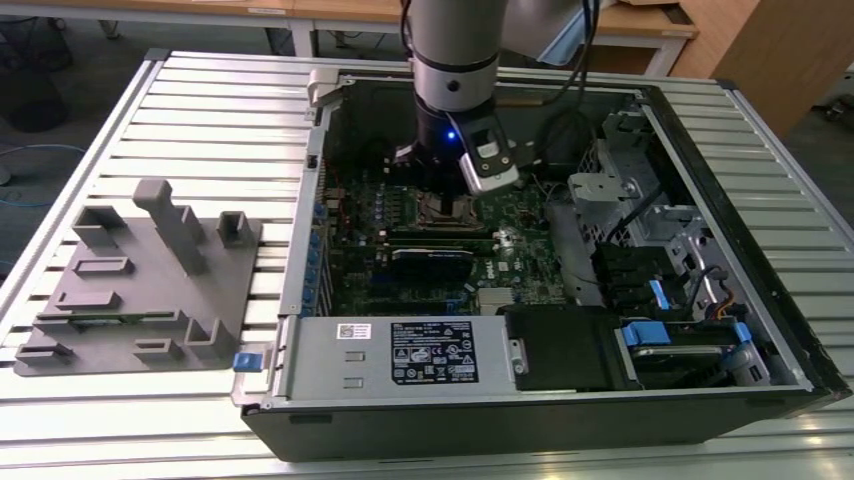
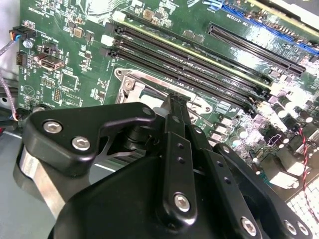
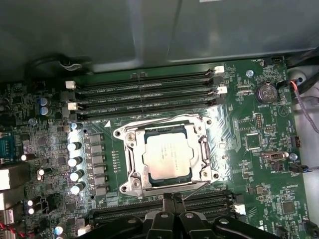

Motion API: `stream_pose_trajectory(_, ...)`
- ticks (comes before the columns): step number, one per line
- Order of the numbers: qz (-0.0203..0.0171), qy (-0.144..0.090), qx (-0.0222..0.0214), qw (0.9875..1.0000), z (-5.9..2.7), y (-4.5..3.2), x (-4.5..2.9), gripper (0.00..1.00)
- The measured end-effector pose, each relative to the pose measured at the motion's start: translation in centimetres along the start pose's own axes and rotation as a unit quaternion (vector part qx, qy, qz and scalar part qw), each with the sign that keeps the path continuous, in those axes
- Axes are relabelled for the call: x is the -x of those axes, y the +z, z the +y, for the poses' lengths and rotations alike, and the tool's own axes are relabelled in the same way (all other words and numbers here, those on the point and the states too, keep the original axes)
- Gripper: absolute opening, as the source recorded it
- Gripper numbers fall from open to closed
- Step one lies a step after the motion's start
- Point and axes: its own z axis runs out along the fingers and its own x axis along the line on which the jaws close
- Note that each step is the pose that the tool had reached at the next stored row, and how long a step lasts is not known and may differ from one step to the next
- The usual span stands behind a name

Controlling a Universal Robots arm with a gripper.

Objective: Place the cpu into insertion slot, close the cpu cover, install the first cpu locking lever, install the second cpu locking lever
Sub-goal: 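Install the second cpu locking lever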

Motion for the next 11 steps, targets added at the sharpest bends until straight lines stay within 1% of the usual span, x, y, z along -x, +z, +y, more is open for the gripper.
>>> stream_pose_trajectory(3,0.0,-0.001,-0.0004,1.0,-0.05,0.13,-0.25,0.11)
stream_pose_trajectory(7,-0.0002,-0.002,-0.0023,1.0,-0.1,0.19,-0.62,0.11)
stream_pose_trajectory(11,-0.0003,-0.002,-0.0027,1.0,-0.1,0.19,-0.62,0.11)
